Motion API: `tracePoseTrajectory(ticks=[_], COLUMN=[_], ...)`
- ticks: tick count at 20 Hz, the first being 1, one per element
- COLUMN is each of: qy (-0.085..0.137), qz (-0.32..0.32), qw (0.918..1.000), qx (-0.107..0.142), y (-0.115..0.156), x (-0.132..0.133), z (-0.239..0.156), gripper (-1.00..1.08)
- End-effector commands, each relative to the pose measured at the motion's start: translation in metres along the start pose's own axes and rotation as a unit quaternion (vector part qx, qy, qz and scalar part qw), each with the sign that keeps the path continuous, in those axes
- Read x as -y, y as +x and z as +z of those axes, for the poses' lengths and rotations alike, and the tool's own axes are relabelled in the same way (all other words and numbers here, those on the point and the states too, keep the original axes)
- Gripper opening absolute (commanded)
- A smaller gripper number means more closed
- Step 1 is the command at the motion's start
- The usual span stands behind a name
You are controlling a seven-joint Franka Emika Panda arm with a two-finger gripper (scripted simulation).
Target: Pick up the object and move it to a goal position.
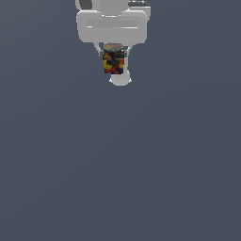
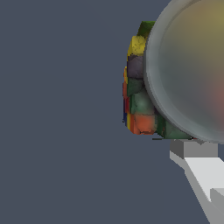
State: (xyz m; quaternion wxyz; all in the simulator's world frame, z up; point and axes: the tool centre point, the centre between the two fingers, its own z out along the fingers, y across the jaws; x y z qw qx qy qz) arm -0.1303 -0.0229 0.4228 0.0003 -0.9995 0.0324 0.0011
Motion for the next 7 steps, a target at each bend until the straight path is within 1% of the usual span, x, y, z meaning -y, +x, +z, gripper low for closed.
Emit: tracePoseTrajectory(ticks=[1,7], qy=[0.000,0.000], qz=[0.000,0.000], qw=[1.0000,1.0000], qx=[-0.001,-0.001], y=[-0.0033,-0.0058], x=[-0.0014,-0.0027], z=[-0.0116,-0.0207], gripper=[-1.00,-1.00])
